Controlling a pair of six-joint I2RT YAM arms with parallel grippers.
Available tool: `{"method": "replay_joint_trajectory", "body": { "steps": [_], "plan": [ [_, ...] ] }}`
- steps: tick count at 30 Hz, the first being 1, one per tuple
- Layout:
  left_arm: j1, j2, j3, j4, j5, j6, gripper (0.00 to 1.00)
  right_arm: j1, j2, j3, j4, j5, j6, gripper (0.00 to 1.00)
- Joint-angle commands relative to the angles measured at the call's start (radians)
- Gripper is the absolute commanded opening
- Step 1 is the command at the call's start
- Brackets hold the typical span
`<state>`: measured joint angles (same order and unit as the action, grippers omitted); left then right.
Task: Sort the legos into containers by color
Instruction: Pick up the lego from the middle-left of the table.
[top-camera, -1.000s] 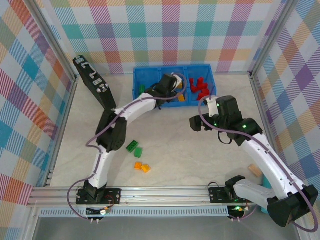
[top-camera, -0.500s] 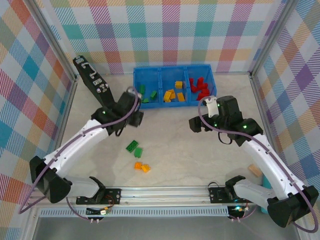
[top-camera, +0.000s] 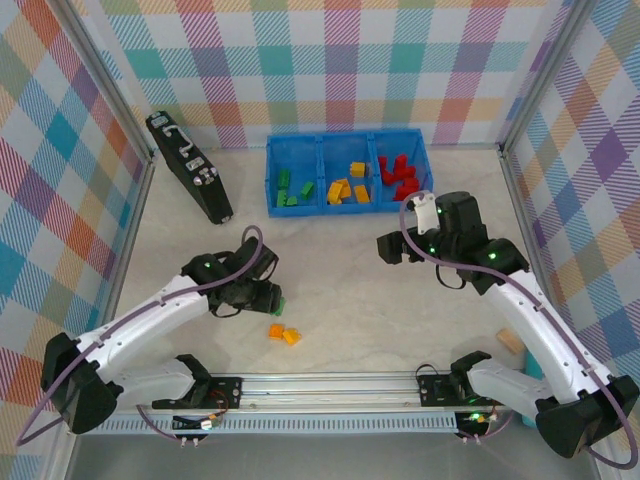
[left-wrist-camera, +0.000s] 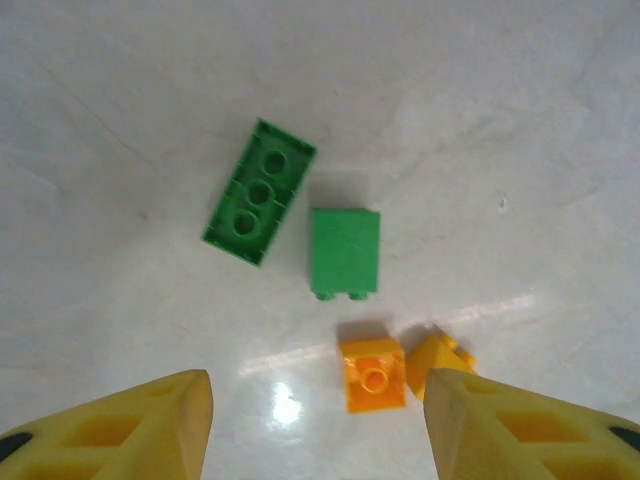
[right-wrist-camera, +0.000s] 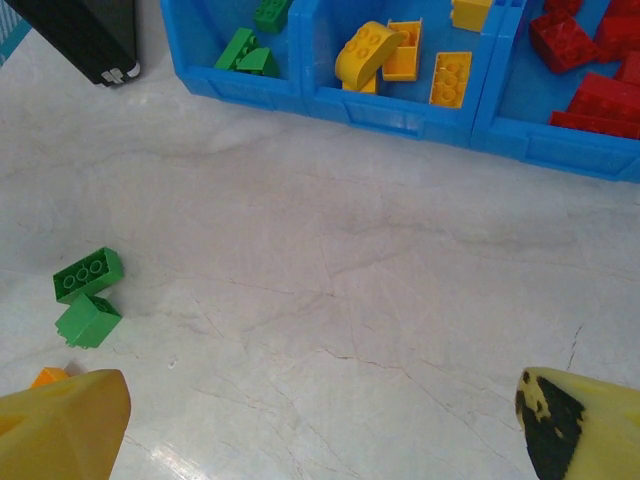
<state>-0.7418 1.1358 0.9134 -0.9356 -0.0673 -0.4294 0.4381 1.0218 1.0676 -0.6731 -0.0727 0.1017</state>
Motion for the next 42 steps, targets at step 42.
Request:
{"method": "replay_joint_trajectory", "body": {
  "steps": [42],
  "plan": [
    [-0.081, 0.447, -0.024, 0.306, -0.097, -0.098, 0.47, -0.002, -0.056, -0.051, 0.027, 0.024, 0.010, 0.99]
  ]
}}
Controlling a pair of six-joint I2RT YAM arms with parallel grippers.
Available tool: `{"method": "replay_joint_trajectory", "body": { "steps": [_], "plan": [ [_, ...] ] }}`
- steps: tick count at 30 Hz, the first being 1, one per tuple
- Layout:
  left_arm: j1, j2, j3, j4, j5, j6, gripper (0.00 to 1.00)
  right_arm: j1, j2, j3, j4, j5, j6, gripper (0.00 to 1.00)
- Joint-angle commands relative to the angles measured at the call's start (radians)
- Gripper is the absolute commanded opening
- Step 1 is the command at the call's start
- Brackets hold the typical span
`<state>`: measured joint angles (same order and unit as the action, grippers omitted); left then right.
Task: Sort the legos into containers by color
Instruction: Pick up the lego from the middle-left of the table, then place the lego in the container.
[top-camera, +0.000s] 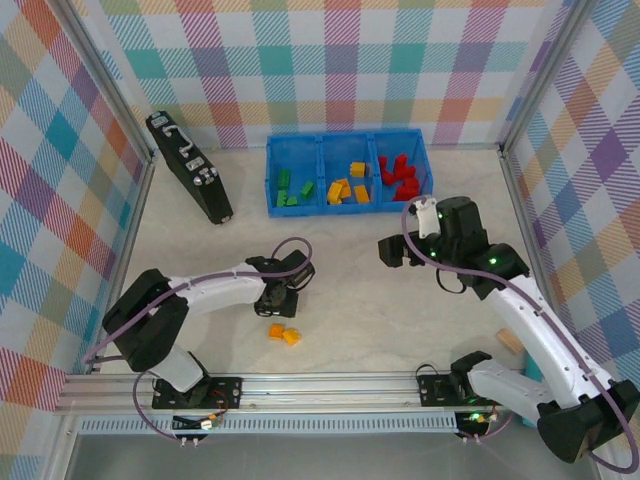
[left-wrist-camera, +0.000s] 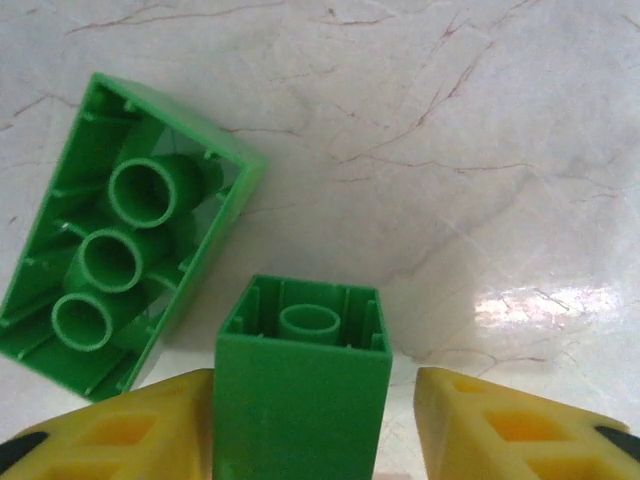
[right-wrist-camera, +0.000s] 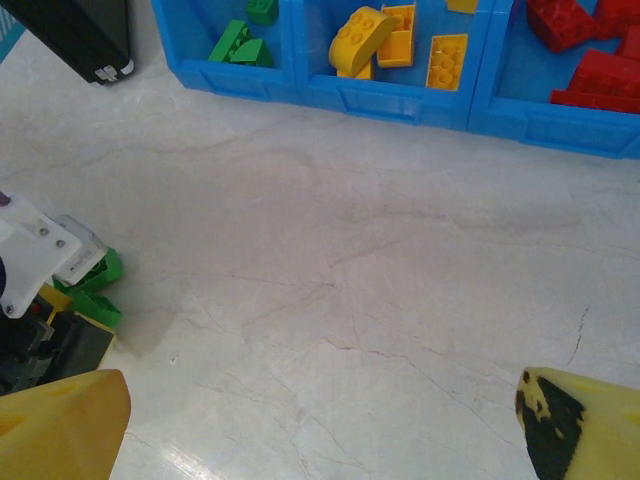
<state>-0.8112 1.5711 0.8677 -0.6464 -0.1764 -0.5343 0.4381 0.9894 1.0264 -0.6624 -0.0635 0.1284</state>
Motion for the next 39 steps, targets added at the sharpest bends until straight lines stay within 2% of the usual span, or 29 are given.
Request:
{"method": "replay_joint_trajectory", "body": {
  "steps": [1, 5, 6, 11, 20, 25, 34, 39],
  "plan": [
    [-0.011, 0.013, 0.025, 0.020, 0.015, 0.010, 0.44, -0.002, -0.027, -0.011, 0.016, 0.020, -0.019, 0.99],
    [-0.010, 0.038, 0.083, -0.016, 0.005, 0.037, 0.22, -0.002, -0.042, -0.021, 0.014, 0.037, -0.025, 0.99],
    [-0.009, 0.044, 0.108, -0.035, -0.011, 0.046, 0.20, -0.002, -0.046, -0.025, 0.012, 0.040, -0.024, 0.99],
    [0.021, 0.069, 0.276, -0.106, -0.067, 0.145, 0.20, -0.002, -0.060, -0.035, 0.003, 0.054, -0.028, 0.99],
    [0.213, 0.249, 0.704, -0.023, -0.128, 0.359, 0.21, -0.002, -0.038, -0.022, 0.015, 0.055, -0.055, 0.99],
    [0.293, 0.424, 0.889, 0.030, -0.115, 0.399, 0.21, -0.002, -0.007, -0.028, 0.073, 0.048, -0.070, 0.99],
    [0.361, 0.655, 1.123, 0.027, -0.086, 0.430, 0.22, -0.002, 0.023, -0.024, 0.121, 0.042, -0.055, 0.99],
    [0.378, 0.681, 1.170, 0.010, -0.086, 0.435, 0.33, -0.002, 0.018, -0.030, 0.110, 0.051, -0.052, 0.99]
  ]
}}
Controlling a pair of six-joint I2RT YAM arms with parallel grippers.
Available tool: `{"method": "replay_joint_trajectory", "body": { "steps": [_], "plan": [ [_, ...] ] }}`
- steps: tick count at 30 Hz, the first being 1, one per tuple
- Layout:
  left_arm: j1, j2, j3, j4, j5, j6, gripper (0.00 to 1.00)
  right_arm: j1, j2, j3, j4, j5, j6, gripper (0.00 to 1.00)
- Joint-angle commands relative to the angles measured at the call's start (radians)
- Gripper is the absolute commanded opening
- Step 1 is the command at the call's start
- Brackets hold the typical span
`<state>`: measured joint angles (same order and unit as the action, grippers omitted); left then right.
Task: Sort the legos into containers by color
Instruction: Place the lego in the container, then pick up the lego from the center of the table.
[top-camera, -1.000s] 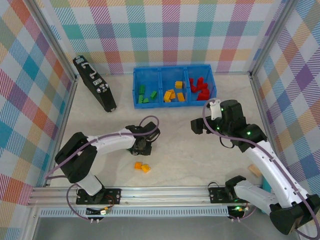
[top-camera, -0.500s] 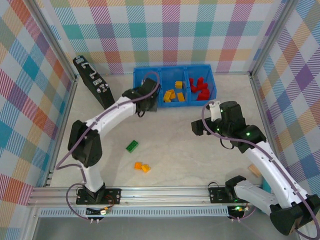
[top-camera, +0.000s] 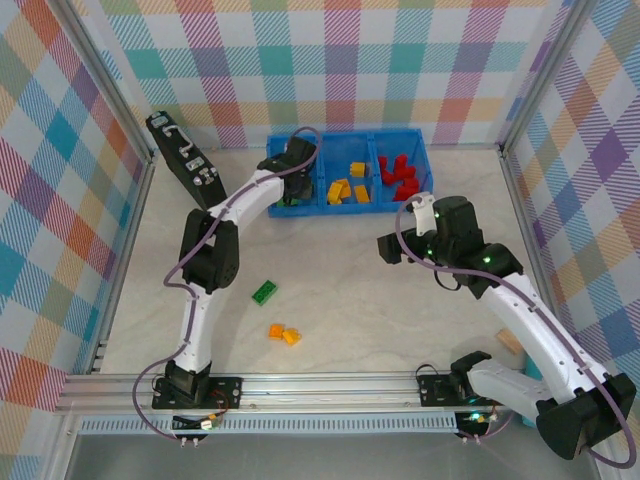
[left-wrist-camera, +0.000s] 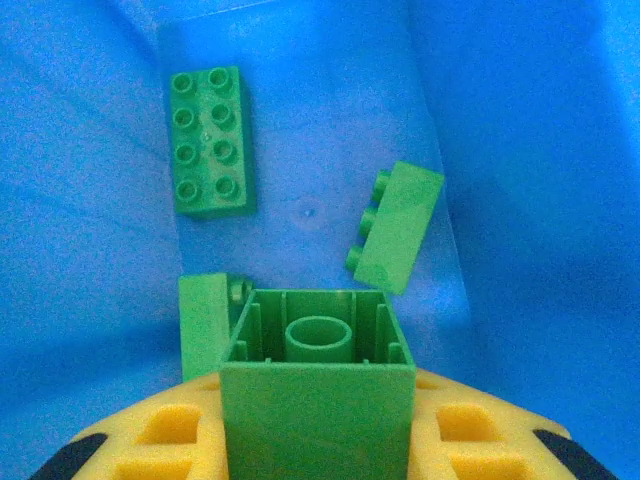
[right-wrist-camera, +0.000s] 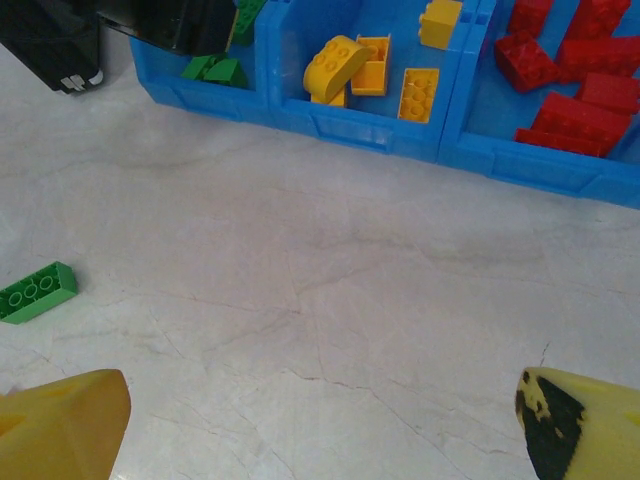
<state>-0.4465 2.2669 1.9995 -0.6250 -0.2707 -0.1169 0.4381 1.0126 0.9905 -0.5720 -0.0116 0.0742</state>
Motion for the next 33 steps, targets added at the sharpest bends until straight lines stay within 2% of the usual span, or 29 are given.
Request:
{"method": "replay_joint_trajectory", "body": {
  "steps": [1, 3, 6, 9, 13, 17, 22, 25, 28, 33],
  "plan": [
    [0.014, -0.026, 0.027, -0.005, 0.009, 0.025, 0.37, -0.002, -0.008, 0.004, 0.018, 0.001, 0.003, 0.99],
    [0.012, -0.073, -0.008, 0.014, 0.002, 0.045, 0.47, -0.002, -0.012, -0.003, 0.021, 0.001, 0.003, 0.99],
    [0.012, -0.150, -0.071, 0.032, -0.006, 0.095, 0.54, -0.003, -0.012, -0.013, 0.031, 0.000, 0.005, 0.99],
    [0.013, -0.229, -0.130, 0.029, -0.007, 0.140, 0.55, -0.002, -0.008, -0.016, 0.044, -0.012, 0.008, 0.99],
    [0.012, -0.387, -0.266, 0.033, 0.066, 0.165, 0.55, -0.003, -0.005, -0.012, 0.052, -0.021, 0.008, 0.99],
    [0.007, -0.593, -0.467, -0.035, 0.112, 0.253, 0.55, -0.002, -0.017, -0.021, 0.055, -0.015, 0.008, 0.99],
    [-0.003, -0.852, -0.766, -0.104, 0.091, 0.343, 0.55, -0.004, -0.016, -0.019, 0.073, -0.025, 0.019, 0.99],
    [-0.005, -0.976, -0.885, -0.101, 0.176, 0.354, 0.57, -0.003, 0.015, 0.016, 0.064, -0.047, 0.012, 0.99],
    [-0.047, -1.027, -0.944, -0.111, 0.192, 0.349, 0.68, -0.004, 0.060, 0.057, 0.059, -0.071, 0.005, 0.99],
    [-0.103, -0.977, -0.993, -0.102, 0.148, 0.311, 0.68, -0.003, 0.109, 0.089, 0.086, -0.088, 0.008, 0.99]
  ]
}}
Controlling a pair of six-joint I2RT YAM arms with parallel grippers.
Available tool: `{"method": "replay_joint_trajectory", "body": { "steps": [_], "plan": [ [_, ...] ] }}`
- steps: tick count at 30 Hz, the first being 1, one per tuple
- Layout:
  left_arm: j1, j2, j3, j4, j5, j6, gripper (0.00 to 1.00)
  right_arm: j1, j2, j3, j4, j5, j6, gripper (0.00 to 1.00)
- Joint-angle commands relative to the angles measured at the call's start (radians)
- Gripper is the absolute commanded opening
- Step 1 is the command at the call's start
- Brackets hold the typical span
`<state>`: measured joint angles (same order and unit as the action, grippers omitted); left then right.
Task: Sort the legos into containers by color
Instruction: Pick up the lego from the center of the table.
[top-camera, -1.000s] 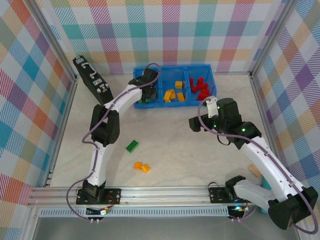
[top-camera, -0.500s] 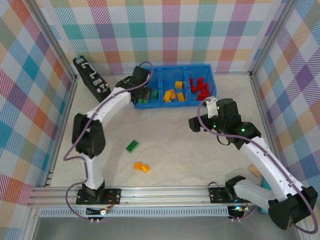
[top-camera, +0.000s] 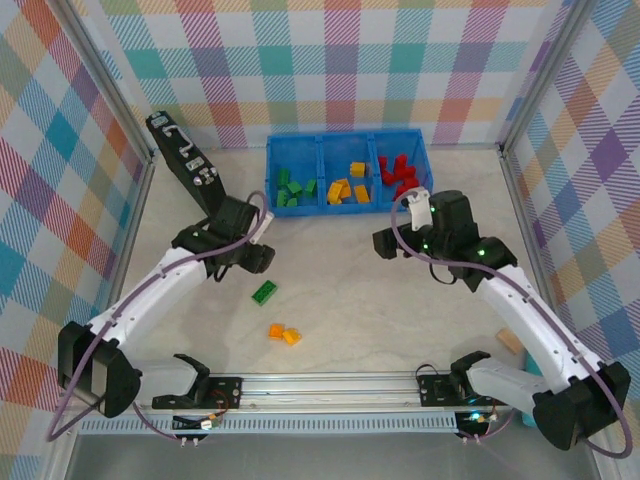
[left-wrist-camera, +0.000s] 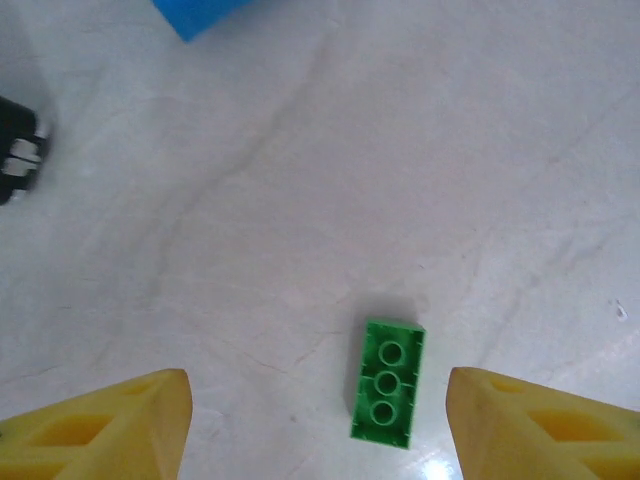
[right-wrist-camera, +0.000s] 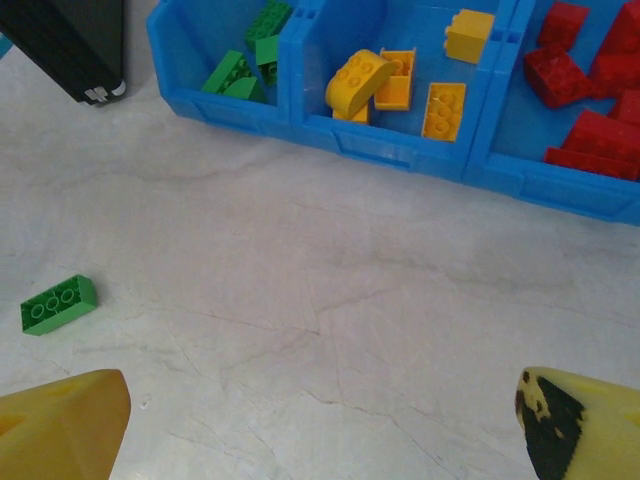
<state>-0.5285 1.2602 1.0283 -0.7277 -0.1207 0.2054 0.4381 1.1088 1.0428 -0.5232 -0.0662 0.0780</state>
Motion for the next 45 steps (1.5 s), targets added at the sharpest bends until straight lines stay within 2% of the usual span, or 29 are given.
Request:
{"method": "replay_joint_trajectory", "body": {
  "steps": [1, 2, 11, 19, 23, 29, 30, 35, 36, 41, 45],
  "plan": [
    [-0.031, 0.048, -0.026, 0.003, -0.009, -0.019, 0.75, -0.003, 0.019, 0.038, 0.045, -0.035, 0.006, 0.99],
    [-0.042, 0.073, -0.029, 0.005, -0.015, -0.024, 1.00, -0.004, 0.026, 0.040, 0.053, -0.038, 0.008, 0.99],
    [-0.096, 0.237, -0.060, -0.007, -0.100, -0.065, 1.00, -0.003, 0.077, 0.053, 0.071, -0.037, -0.018, 0.99],
    [-0.111, 0.280, -0.083, -0.025, -0.123, -0.083, 0.97, -0.004, 0.112, 0.038, 0.092, -0.014, -0.050, 0.99],
    [-0.104, 0.343, -0.067, -0.032, -0.099, -0.076, 0.87, -0.004, 0.118, 0.036, 0.103, -0.011, -0.051, 0.99],
    [-0.097, 0.421, -0.054, -0.015, -0.079, -0.068, 0.79, -0.004, 0.110, 0.030, 0.116, 0.025, -0.056, 0.99],
    [-0.094, 0.430, -0.052, -0.013, -0.073, -0.069, 0.76, -0.004, 0.107, 0.028, 0.117, 0.031, -0.057, 0.99],
    [-0.085, 0.440, -0.044, -0.021, -0.059, -0.075, 0.48, -0.004, 0.095, 0.010, 0.135, 0.056, -0.060, 0.99],
    [-0.084, 0.437, -0.045, -0.022, -0.062, -0.076, 0.45, -0.004, 0.097, 0.010, 0.138, 0.058, -0.058, 0.99],
    [-0.069, 0.422, -0.023, -0.038, -0.056, -0.084, 0.38, -0.004, 0.100, 0.008, 0.140, 0.065, -0.061, 0.99],
    [-0.039, 0.404, 0.064, -0.028, -0.050, -0.095, 0.36, -0.004, 0.093, 0.000, 0.134, 0.068, -0.057, 0.99]
  ]
}}
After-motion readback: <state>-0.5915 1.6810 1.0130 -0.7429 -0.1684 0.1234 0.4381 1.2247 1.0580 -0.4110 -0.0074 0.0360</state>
